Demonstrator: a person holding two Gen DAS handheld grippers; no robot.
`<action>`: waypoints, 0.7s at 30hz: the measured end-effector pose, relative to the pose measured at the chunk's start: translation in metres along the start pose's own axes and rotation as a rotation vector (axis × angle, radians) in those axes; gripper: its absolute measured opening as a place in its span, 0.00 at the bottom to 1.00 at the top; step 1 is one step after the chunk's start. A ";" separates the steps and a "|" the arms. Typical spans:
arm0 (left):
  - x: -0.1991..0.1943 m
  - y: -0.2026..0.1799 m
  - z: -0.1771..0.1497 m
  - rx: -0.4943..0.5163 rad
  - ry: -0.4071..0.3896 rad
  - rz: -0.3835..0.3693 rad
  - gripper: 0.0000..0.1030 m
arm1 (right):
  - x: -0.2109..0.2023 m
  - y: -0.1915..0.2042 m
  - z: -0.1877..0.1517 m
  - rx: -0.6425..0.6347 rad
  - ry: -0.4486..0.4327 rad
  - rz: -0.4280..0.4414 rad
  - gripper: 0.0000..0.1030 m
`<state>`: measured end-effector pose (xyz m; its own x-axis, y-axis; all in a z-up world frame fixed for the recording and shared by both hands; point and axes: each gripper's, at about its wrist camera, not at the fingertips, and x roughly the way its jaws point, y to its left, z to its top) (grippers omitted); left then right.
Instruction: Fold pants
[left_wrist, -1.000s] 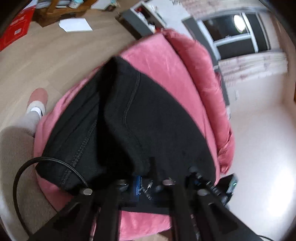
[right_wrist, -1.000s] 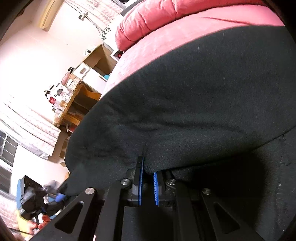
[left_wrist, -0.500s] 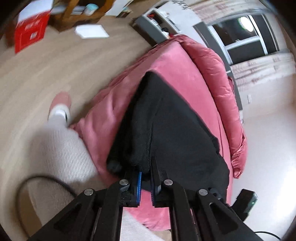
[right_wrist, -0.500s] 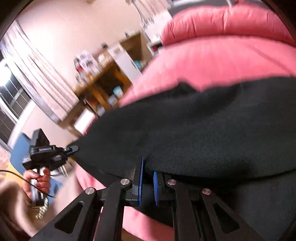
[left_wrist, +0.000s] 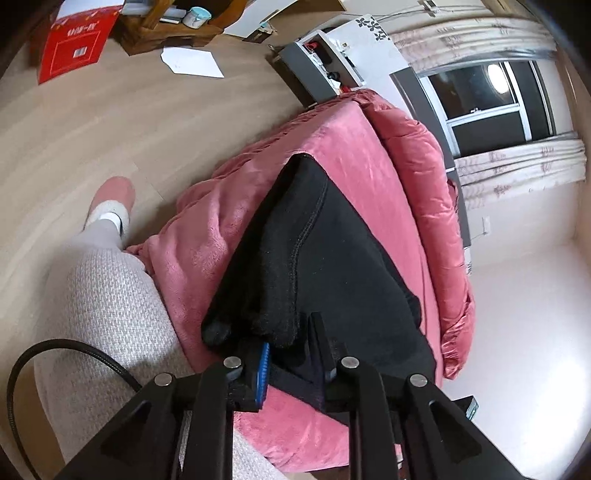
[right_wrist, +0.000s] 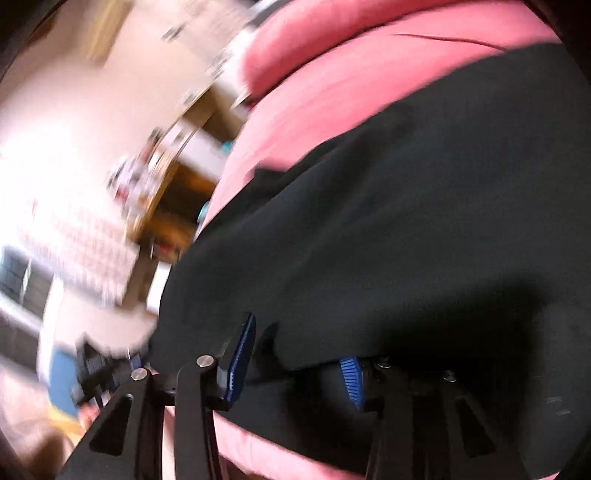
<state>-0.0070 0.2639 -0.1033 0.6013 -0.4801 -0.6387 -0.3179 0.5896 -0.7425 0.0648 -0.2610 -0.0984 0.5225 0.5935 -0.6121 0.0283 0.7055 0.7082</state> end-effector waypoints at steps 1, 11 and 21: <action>0.001 -0.001 0.000 0.005 0.000 0.007 0.18 | -0.007 -0.011 0.004 0.046 -0.028 0.002 0.44; 0.007 -0.004 -0.001 0.017 0.002 0.051 0.18 | -0.145 -0.148 0.077 0.274 -0.433 -0.199 0.44; 0.013 -0.021 0.000 0.062 -0.015 0.143 0.24 | -0.187 -0.217 0.141 0.369 -0.521 -0.304 0.25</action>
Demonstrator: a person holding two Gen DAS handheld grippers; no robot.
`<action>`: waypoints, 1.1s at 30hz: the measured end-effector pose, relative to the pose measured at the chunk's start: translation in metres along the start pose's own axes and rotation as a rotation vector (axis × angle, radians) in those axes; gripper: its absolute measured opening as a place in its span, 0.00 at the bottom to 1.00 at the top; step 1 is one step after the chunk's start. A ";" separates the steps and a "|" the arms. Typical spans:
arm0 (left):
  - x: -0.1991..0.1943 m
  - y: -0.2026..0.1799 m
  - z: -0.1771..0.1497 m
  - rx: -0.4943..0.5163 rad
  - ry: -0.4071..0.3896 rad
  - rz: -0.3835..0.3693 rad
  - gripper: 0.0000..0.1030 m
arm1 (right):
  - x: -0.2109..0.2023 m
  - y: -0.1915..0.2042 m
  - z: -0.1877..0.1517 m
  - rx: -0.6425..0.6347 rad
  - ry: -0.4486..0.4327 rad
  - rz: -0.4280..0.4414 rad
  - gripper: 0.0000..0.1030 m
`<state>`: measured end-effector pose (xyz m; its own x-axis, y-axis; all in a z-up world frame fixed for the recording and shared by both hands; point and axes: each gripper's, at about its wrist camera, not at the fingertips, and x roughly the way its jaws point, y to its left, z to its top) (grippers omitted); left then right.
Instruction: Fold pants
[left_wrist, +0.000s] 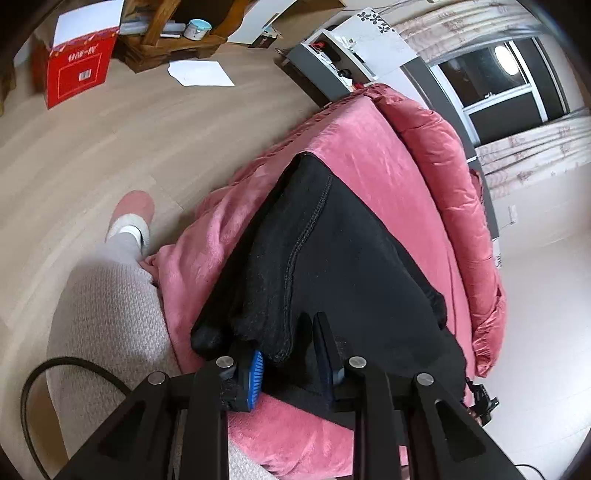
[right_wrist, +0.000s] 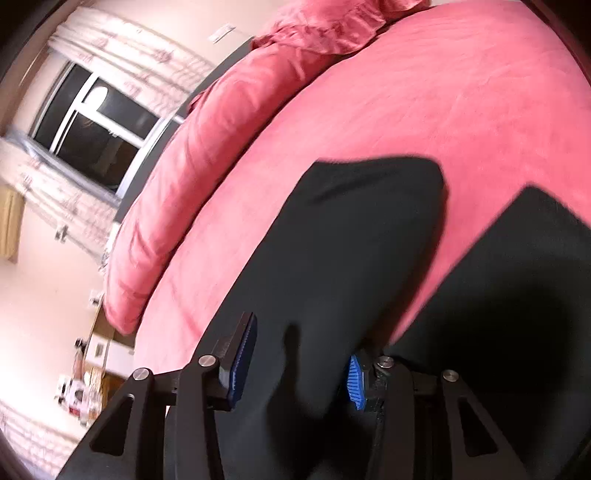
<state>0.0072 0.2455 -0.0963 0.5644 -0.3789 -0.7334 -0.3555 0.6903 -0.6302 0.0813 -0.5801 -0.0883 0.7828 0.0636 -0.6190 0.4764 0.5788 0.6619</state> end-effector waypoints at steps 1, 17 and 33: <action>0.001 -0.001 0.001 0.009 -0.001 0.005 0.22 | 0.003 -0.002 0.002 0.001 0.006 -0.024 0.18; -0.021 -0.003 0.005 0.011 -0.050 0.001 0.07 | -0.128 0.036 -0.014 -0.176 -0.101 0.039 0.08; -0.019 0.000 -0.002 0.060 -0.049 0.033 0.07 | -0.126 -0.053 -0.056 -0.029 -0.028 -0.086 0.08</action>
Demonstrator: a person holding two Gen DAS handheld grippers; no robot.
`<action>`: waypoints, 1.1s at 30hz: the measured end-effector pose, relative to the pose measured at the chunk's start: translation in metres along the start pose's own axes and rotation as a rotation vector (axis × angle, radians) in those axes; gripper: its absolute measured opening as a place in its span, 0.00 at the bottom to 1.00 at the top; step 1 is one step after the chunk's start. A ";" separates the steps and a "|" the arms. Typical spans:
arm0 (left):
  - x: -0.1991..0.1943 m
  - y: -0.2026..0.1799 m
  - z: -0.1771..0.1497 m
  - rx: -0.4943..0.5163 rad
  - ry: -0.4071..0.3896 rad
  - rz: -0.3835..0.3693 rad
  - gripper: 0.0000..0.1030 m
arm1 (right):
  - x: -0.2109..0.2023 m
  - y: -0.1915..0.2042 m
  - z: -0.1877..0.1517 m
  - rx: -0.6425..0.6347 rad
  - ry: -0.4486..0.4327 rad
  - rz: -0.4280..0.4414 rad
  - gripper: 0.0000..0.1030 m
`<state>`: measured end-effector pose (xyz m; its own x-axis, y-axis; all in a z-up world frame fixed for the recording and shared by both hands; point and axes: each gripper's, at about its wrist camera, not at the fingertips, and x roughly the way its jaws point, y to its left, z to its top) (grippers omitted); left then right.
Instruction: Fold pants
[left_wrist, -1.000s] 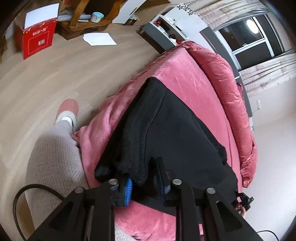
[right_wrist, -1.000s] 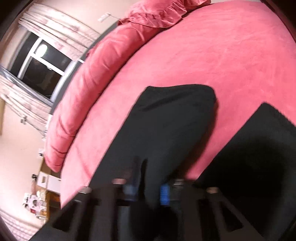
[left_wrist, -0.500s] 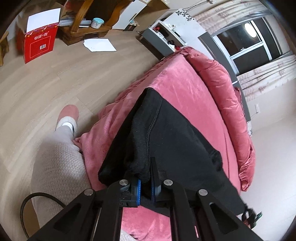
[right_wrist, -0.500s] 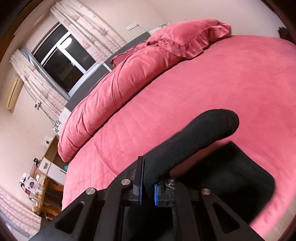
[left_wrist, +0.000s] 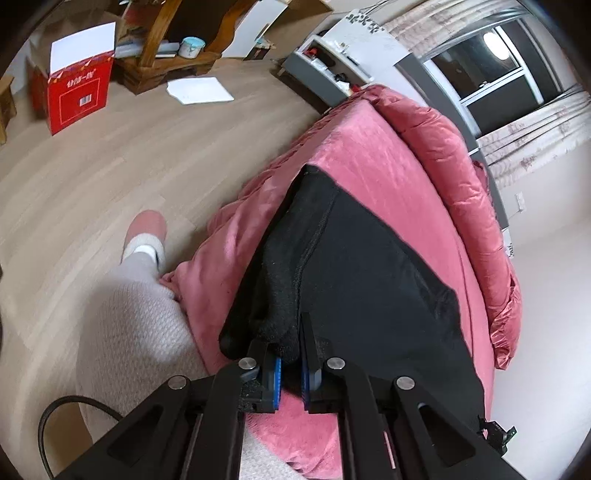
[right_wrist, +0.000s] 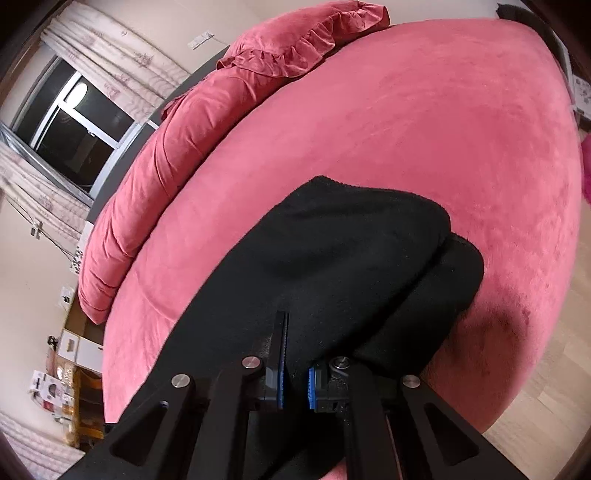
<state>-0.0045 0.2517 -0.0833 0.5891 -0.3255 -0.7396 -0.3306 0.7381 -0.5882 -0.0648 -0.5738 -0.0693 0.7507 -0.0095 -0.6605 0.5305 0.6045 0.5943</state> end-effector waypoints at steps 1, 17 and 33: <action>-0.003 -0.001 0.001 0.002 -0.019 -0.017 0.07 | -0.003 0.002 0.002 -0.005 -0.009 0.013 0.08; -0.039 -0.029 0.009 0.086 -0.232 0.157 0.20 | -0.007 -0.038 -0.008 0.124 0.001 0.082 0.17; 0.037 -0.149 -0.036 0.396 -0.040 0.035 0.20 | -0.013 -0.036 -0.006 0.072 0.028 -0.030 0.15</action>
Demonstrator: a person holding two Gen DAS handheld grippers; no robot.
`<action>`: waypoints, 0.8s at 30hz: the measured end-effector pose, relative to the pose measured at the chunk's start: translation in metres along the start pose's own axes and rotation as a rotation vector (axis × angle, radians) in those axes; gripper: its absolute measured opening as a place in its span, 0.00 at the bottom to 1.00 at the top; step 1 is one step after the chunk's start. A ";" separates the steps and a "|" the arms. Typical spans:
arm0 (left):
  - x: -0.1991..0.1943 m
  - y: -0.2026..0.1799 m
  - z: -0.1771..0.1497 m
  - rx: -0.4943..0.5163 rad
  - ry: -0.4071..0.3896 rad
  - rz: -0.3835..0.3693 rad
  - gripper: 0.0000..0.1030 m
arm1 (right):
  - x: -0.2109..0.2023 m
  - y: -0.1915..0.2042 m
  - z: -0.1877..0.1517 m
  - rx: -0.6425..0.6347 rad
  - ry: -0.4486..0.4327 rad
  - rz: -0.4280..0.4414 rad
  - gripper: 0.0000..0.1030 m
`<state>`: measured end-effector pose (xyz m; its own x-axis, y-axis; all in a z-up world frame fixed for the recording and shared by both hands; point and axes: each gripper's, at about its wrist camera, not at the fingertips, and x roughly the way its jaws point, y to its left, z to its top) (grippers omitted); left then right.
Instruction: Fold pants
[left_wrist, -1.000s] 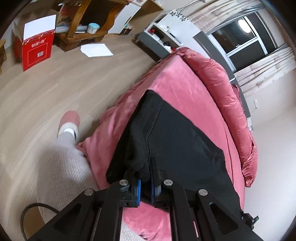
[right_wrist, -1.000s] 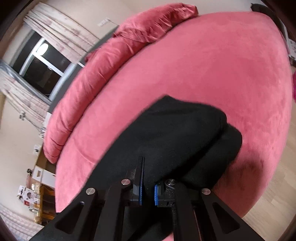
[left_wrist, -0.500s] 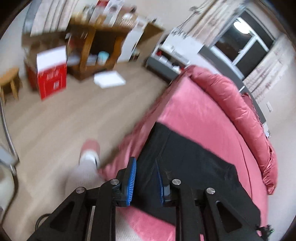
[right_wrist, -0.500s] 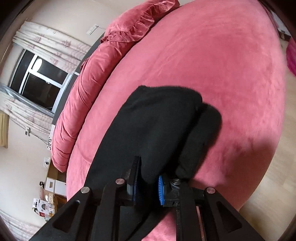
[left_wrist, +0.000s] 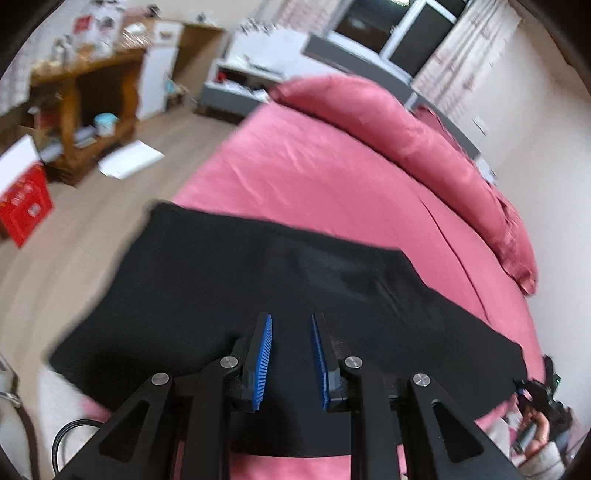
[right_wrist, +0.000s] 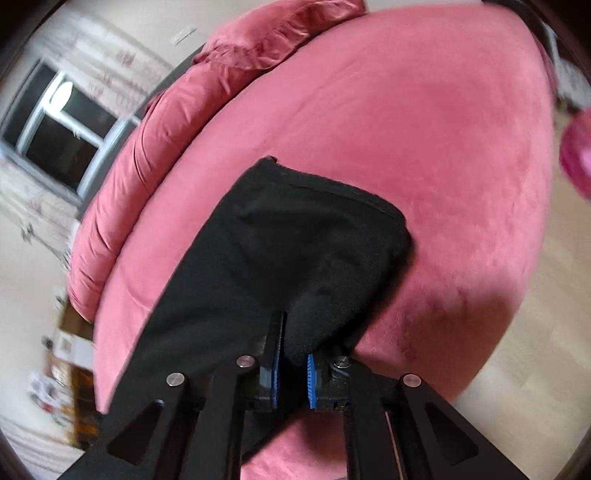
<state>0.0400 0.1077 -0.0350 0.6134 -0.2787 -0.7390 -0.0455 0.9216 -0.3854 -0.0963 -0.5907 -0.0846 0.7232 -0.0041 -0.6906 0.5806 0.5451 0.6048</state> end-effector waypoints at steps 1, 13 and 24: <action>0.005 -0.008 -0.002 0.013 0.004 -0.014 0.20 | -0.007 0.005 0.001 -0.023 -0.026 -0.030 0.17; 0.063 -0.093 -0.014 0.235 0.065 -0.112 0.21 | -0.054 0.164 -0.044 -0.552 -0.146 0.065 0.23; 0.078 -0.080 -0.044 0.309 0.040 -0.077 0.24 | 0.104 0.381 -0.217 -0.850 0.457 0.531 0.46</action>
<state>0.0570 0.0001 -0.0859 0.5741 -0.3553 -0.7377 0.2449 0.9342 -0.2594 0.1188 -0.2014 -0.0122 0.4963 0.6162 -0.6115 -0.3367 0.7859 0.5187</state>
